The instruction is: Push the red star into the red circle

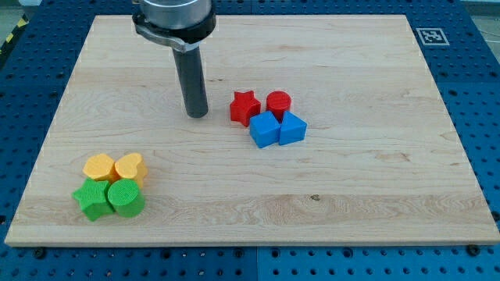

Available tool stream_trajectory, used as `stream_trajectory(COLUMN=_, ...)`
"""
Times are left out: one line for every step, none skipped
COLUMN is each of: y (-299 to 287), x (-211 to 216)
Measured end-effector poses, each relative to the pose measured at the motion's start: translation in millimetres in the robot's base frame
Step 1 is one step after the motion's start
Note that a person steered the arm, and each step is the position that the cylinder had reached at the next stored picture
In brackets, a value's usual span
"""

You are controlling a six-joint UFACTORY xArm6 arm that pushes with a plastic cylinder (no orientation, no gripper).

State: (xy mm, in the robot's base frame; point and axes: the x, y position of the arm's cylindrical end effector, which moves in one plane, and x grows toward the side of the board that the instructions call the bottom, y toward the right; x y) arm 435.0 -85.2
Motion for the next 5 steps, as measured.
stream_trajectory(y=0.1, x=18.3)
stream_trajectory(y=0.1, x=18.4)
stream_trajectory(y=-0.4, x=18.4)
stream_trajectory(y=-2.7, x=18.2)
stream_trajectory(y=7.0, x=17.5)
